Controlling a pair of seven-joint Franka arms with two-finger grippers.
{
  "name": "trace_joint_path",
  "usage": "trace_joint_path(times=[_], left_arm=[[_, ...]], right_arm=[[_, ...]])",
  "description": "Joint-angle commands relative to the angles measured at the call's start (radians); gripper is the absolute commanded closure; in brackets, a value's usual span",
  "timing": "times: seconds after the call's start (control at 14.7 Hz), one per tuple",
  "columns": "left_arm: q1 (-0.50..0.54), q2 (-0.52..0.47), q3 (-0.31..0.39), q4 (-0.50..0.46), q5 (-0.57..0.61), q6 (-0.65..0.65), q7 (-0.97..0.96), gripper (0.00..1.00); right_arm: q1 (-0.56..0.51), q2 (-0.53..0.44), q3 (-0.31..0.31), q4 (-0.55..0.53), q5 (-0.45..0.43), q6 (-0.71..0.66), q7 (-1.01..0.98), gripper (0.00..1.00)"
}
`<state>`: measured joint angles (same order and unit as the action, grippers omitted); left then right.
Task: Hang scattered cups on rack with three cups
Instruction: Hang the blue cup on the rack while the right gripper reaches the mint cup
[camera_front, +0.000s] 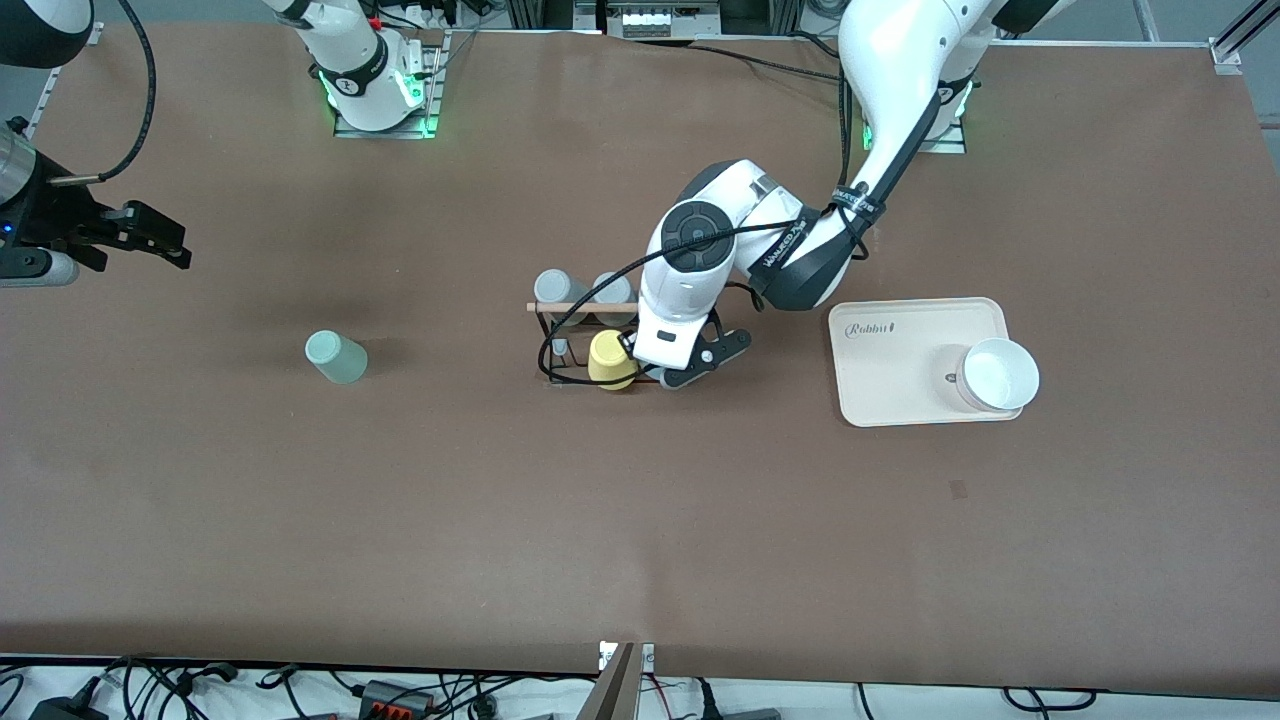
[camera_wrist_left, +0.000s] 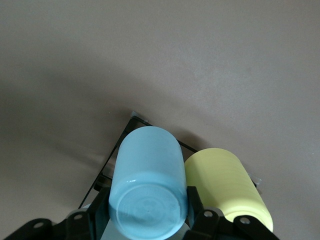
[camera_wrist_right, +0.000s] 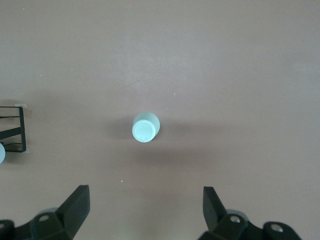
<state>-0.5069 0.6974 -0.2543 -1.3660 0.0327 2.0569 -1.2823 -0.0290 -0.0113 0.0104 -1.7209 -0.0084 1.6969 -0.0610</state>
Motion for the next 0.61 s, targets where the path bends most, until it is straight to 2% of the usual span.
trace_joint_path(times=[0.0,0.07,0.14,0.27,0.54], left_arm=[[-0.007,-0.003,0.004,-0.005,0.023,0.008,-0.011,0.52],[-0.007,-0.003,0.004,-0.011,0.023,0.008,-0.009,0.42],[-0.005,-0.004,0.004,-0.013,0.023,0.005,-0.006,0.39],[-0.002,-0.01,0.004,-0.013,0.023,-0.004,-0.003,0.39],[0.004,-0.024,0.003,-0.013,0.023,-0.006,-0.006,0.32]], right_arm=[[0.004,-0.001,0.0,-0.002,0.001,0.01,-0.016,0.0],[0.01,-0.001,0.0,0.0,-0.005,0.009,-0.014,0.0],[0.014,-0.001,0.0,0.0,-0.008,0.007,-0.011,0.0],[0.014,0.005,0.0,0.0,-0.008,0.0,-0.01,0.0],[0.015,0.036,0.0,0.001,-0.002,0.007,-0.01,0.0]])
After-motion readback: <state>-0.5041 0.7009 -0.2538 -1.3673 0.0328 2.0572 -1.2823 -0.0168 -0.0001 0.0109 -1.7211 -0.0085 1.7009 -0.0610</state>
